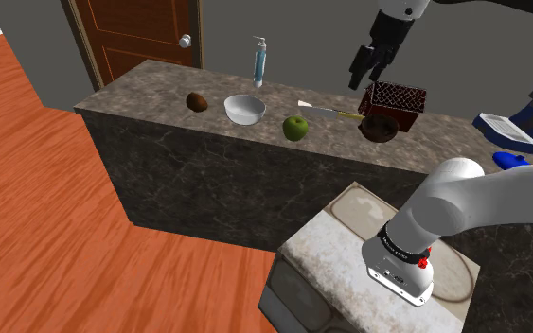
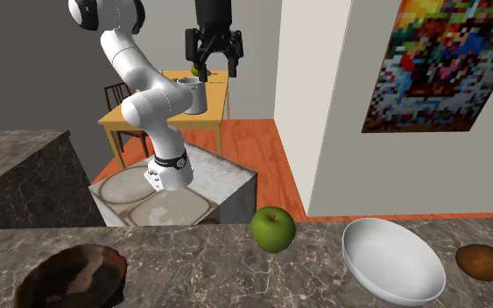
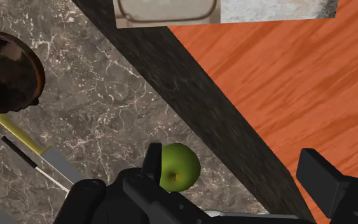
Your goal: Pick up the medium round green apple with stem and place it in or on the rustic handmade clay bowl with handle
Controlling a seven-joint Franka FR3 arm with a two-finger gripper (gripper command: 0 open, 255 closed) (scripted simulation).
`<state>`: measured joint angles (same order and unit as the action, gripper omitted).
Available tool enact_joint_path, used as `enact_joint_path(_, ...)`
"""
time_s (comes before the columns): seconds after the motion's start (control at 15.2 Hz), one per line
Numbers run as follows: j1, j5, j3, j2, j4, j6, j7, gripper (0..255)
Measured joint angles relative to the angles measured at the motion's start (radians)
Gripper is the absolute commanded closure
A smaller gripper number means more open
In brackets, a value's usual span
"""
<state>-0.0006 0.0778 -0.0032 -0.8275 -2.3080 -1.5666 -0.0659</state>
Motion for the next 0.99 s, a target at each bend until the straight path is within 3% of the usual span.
enact_joint_path(0.4, 0.030, 0.038, -0.078, 0.121, 0.004, -0.083, 0.159, 0)
enact_joint_path(0.99, 0.097, 0.068, -0.216, 0.459, 0.116, -0.234, 0.519, 0)
